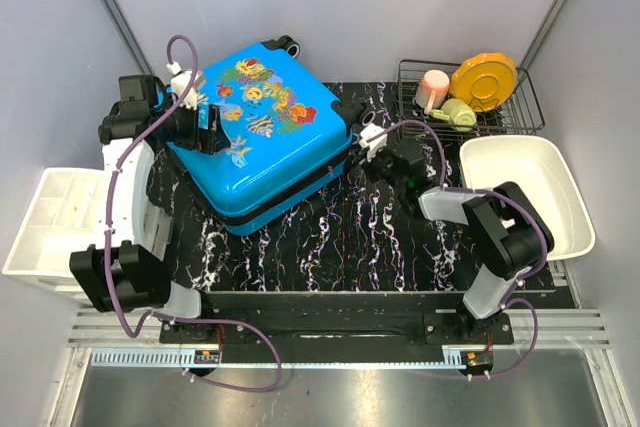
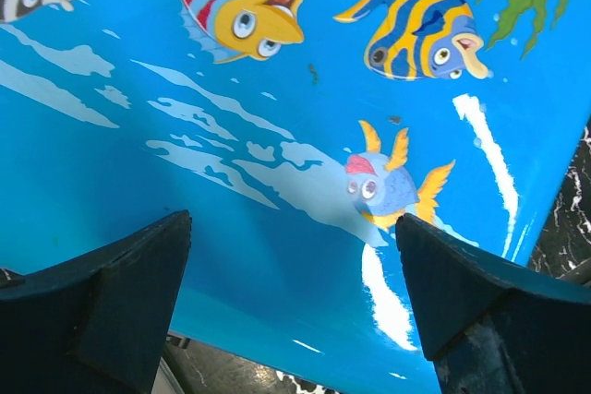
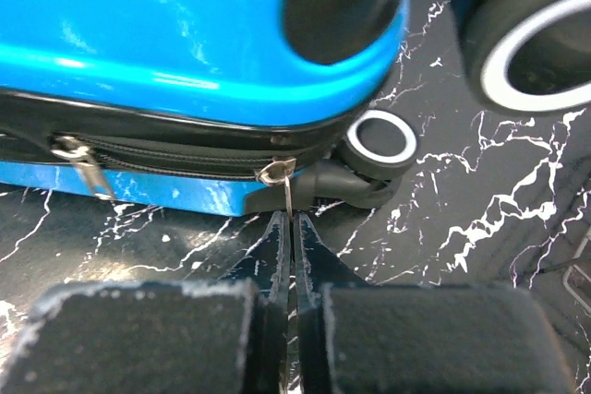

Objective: Open, take out, and arrange the luggage

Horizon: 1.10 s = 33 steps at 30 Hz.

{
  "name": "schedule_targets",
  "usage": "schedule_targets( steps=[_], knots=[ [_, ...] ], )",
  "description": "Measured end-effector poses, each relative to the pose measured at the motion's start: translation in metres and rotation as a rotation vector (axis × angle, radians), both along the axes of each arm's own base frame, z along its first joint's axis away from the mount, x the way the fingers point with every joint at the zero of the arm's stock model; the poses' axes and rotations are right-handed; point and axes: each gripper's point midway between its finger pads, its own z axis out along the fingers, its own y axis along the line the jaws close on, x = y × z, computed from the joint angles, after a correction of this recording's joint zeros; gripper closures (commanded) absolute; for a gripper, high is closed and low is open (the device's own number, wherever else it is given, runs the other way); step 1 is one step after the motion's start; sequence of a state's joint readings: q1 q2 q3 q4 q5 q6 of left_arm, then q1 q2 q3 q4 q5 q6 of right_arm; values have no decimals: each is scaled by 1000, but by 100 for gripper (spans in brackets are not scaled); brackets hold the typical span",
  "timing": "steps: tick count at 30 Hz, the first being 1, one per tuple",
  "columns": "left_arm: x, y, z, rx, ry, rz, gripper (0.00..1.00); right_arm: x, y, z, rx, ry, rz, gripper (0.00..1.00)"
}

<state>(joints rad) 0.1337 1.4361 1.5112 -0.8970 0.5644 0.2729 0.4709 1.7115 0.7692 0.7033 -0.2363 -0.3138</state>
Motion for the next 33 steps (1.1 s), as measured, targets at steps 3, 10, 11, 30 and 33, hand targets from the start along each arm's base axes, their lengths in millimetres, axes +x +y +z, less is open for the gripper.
schedule_targets(
  steps=[3, 10, 11, 30, 33],
  knots=[
    [6, 4, 0, 10, -6, 6, 3, 11, -5, 2, 31, 27, 7, 100],
    [18, 10, -1, 22, 2, 12, 3, 28, -15, 0, 108, 69, 104, 100],
    [21, 11, 0, 22, 3, 12, 3, 31, -15, 0, 122, 70, 119, 100],
    [53, 28, 1, 37, 74, -3, 2, 89, 2, -4, 423, 178, 384, 100],
    [59, 31, 1, 40, 74, -8, 2, 98, 8, -4, 455, 204, 422, 100]
  ],
)
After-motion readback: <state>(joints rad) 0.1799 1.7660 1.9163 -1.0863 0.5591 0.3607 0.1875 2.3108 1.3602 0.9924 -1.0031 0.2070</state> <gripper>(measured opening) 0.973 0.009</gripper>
